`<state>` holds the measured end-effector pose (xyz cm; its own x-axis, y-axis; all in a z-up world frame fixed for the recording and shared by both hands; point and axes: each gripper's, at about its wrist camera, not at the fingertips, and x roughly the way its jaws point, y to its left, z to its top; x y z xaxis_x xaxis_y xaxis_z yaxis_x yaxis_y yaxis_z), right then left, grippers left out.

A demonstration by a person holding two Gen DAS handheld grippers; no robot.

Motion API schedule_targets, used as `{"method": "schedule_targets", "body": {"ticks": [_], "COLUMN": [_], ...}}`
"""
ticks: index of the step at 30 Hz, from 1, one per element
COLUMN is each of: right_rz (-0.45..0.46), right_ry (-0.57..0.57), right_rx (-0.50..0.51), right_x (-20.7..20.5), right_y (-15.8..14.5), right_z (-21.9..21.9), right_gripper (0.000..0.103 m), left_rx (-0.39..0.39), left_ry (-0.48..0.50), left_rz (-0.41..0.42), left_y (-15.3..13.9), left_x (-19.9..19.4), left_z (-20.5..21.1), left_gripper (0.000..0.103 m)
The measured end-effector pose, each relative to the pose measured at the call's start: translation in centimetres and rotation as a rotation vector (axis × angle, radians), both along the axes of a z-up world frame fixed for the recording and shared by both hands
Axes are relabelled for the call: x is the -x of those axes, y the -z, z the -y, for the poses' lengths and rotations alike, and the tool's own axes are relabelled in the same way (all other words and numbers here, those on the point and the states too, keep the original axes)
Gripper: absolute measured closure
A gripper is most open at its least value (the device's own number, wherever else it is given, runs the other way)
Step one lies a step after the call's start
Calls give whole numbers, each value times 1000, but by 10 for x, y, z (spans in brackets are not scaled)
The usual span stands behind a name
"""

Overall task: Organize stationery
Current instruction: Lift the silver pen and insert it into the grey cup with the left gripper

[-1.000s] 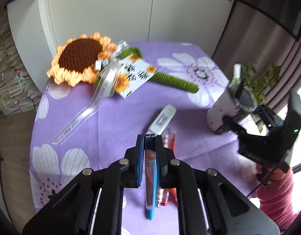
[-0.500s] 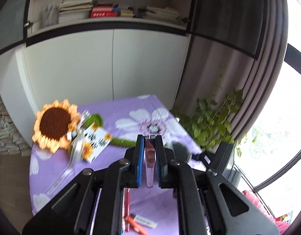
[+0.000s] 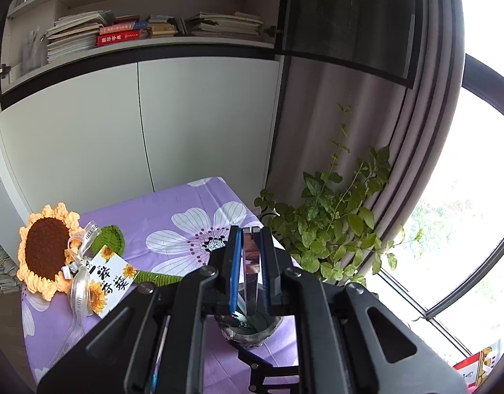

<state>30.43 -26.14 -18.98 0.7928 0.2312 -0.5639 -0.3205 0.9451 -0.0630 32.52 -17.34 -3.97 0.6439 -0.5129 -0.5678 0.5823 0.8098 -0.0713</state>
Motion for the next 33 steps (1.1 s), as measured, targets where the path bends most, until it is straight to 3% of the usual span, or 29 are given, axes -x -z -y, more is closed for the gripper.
{"method": "schedule_targets", "body": {"ticks": [13,24,27,28,31,33], "right_rz": [0,1,2,1,0,-1], "right_ry": [1,1,2,2,3,3], "right_rx": [0,4,7,6,3,3], "right_x": [0,0,0,0,0,1], "right_y": [0,0,0,1,1,1], "right_z": [0,0,-1,-1,0,0], "right_gripper": [32,32,32,32,32,32], "left_rx": [-2,0,13,24,66,69], "left_ry": [9,28,16,9,-22,-59], "left_rz": [-107,-212,-218,-208,-136,-85], "left_y": [43,66,59,54,33,24], "left_x": [-28,-29,-27,-26,-14,-6], "left_z": [10,-1,-10,-14,-38,-56], "left_gripper": [94,93,84,76,54,48]}}
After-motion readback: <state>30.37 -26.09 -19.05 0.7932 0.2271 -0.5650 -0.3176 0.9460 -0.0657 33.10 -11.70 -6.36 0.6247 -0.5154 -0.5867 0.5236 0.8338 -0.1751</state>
